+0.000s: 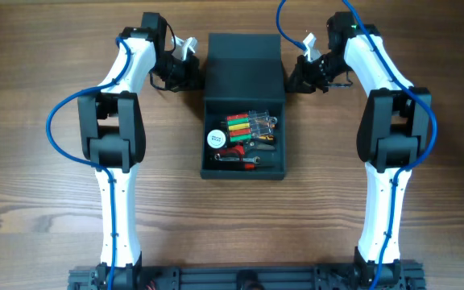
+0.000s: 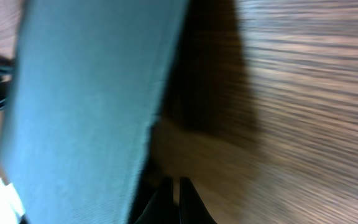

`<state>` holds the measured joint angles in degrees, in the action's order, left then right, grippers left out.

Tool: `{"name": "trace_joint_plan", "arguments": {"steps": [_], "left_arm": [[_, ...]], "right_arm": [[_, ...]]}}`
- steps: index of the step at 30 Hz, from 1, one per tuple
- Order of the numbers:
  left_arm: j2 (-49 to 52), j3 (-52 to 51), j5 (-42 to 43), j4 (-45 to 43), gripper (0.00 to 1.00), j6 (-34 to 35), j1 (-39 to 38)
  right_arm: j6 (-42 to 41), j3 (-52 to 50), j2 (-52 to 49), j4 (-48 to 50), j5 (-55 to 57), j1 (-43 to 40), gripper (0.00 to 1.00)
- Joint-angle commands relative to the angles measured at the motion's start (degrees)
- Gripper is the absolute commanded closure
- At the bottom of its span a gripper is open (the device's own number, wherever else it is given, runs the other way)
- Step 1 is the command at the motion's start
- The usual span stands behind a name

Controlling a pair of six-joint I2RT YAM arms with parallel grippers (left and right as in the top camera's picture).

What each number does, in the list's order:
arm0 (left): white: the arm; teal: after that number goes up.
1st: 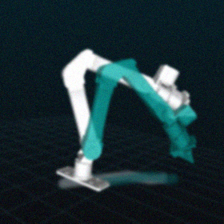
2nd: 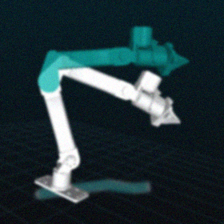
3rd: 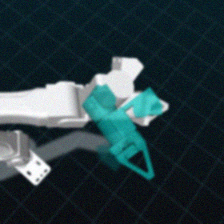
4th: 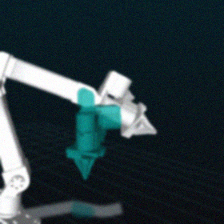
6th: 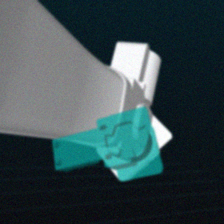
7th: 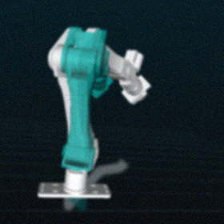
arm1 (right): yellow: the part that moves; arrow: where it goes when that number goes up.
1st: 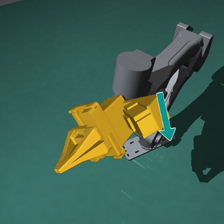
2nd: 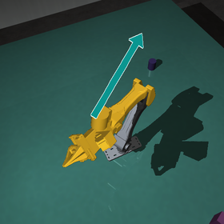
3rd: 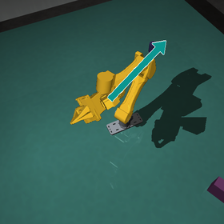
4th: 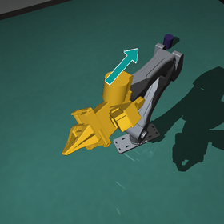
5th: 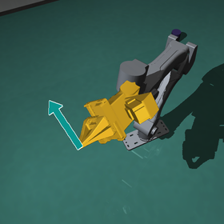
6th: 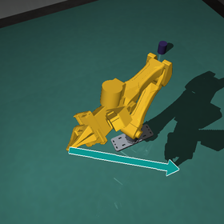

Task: Pack container
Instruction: 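Move both grippers to the box lid's two back corners, then grip the lid with both grippers and fold it down over the box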

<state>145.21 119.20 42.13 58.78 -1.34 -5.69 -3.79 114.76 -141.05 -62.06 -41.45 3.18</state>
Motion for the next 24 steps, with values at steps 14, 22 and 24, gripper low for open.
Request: {"name": "trace_joint_plan", "arguments": {"steps": [14,22,24], "left_arm": [[-3.37,0.09,3.06,-0.52,0.96,0.35,-0.22],[-6.99,0.09,3.06,-0.81,0.96,0.33,-0.59],[-7.93,0.09,3.04,-0.79,0.96,0.33,-0.59]], "right_arm": [[11.50,0.04,-0.61,-2.01,-12.57,-0.02,0.96],[12.87,0.09,-0.59,-1.62,-14.64,-0.04,0.96],[13.14,0.17,-0.59,-1.57,-15.30,-0.04,0.96]]}}
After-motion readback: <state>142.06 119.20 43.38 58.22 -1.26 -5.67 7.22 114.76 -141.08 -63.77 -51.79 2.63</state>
